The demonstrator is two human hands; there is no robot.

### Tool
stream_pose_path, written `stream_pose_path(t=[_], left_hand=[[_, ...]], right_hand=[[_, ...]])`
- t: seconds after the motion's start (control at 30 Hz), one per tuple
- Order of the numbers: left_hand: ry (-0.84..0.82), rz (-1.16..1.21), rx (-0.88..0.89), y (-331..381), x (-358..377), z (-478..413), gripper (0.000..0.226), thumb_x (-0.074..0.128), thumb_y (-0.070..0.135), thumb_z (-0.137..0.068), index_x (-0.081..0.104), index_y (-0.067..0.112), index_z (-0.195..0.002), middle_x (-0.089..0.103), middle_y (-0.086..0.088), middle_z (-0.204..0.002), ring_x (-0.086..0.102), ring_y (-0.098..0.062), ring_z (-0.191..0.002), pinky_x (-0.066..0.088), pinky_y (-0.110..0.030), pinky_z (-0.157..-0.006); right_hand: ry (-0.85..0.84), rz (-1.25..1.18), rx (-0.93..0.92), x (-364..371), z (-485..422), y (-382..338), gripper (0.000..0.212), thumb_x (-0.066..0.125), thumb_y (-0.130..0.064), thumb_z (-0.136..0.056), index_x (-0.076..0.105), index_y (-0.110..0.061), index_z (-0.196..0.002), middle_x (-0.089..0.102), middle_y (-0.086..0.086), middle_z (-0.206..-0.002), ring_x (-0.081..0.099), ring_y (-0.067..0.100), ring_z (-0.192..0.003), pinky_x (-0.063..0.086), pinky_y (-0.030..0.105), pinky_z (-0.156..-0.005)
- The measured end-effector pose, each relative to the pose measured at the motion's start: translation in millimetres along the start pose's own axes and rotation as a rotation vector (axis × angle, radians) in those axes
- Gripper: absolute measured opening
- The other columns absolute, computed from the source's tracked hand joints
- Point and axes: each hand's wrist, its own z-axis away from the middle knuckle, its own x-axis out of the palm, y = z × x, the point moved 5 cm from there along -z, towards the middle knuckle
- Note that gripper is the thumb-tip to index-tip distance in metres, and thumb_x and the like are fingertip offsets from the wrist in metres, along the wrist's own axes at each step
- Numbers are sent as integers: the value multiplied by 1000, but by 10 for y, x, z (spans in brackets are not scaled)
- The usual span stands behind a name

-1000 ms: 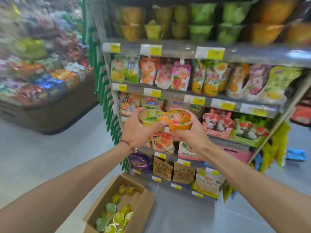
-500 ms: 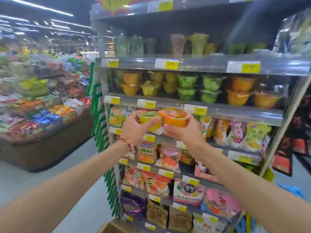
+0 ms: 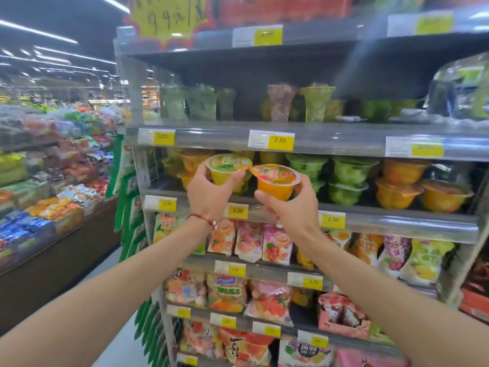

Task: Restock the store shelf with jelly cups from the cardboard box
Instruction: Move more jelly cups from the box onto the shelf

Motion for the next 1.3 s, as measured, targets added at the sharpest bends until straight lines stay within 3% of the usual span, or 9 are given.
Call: stream_pose_path(t=[0.1, 0.2, 0.47, 0.63, 0.77, 0.9, 1.03, 1.17, 1.3], left_hand=[[24, -16, -26, -52, 86, -182, 64, 80, 60, -67, 63, 21, -116, 71, 12, -100, 66, -3, -93, 55, -27, -85], [30, -122, -66, -66, 185, -316, 92, 68, 82, -58, 60, 16, -122, 70, 2, -112, 65, -18, -105, 54, -39, -91], [32, -174, -169, -17, 367, -335, 93, 68, 71, -72, 48, 8, -138, 57, -9, -135, 52, -29, -125, 43, -37, -96], [43, -129, -158, 20, 390, -296, 88, 74, 62, -73, 44, 10, -137, 55, -7, -135, 51, -26, -125, 37, -29, -87], [46, -117, -119, 2, 424, -178, 93, 78, 56, -73, 36, 13, -143, 47, -3, -142, 43, -22, -132, 36, -35, -100], [113, -94, -120, -13, 503, -27, 101, 75, 47, -79, 17, 10, -153, 20, -4, -158, 27, -20, -143, 27, -31, -111], [219, -53, -47, 102, 680, 260, 84, 74, 30, -82, 27, 6, -147, 23, -7, -150, 30, -21, -136, 22, -12, -100], [132, 36, 27, 208, 1029, 575, 60, 71, 22, -79, 40, 12, -130, 34, 1, -127, 45, -24, -115, 45, -39, -98], [63, 77, 181, 483, 1327, 739, 46, 66, 24, -80, 46, 16, -120, 41, 4, -118, 51, -19, -101, 51, -46, -85]], right_hand=[[11, 24, -37, 65, -69, 15, 73, 95, -32, -66, 54, -25, -126, 67, -8, -113, 70, 12, -101, 63, 44, -80], [13, 79, -74, 81, -105, 18, 74, 94, -37, -66, 54, -28, -127, 67, -10, -114, 68, 10, -103, 62, 42, -82], [-22, 122, -149, -29, -143, -4, 73, 93, -34, -68, 54, -24, -130, 67, -13, -116, 65, 0, -104, 55, 17, -86], [-21, 90, -145, -78, -113, 21, 72, 93, -35, -70, 54, -24, -131, 67, -13, -117, 65, 1, -105, 56, 18, -84], [-4, 67, -139, -171, -50, 37, 72, 92, -33, -71, 54, -23, -131, 66, -13, -117, 65, -1, -105, 56, 18, -83], [36, 52, -142, -347, 22, 54, 69, 92, -33, -71, 56, -23, -129, 67, -12, -116, 67, 3, -105, 58, 25, -85], [118, 73, -161, -640, 103, 92, 67, 91, -38, -72, 55, -24, -127, 66, -12, -115, 66, 7, -106, 60, 37, -87], [188, 111, -187, -1094, 140, 90, 70, 91, -37, -72, 50, -22, -127, 63, -7, -119, 66, 12, -109, 59, 43, -88], [303, 155, -196, -1661, 113, 35, 72, 90, -33, -72, 46, -20, -127, 61, -4, -119, 64, 7, -107, 58, 34, -88]])
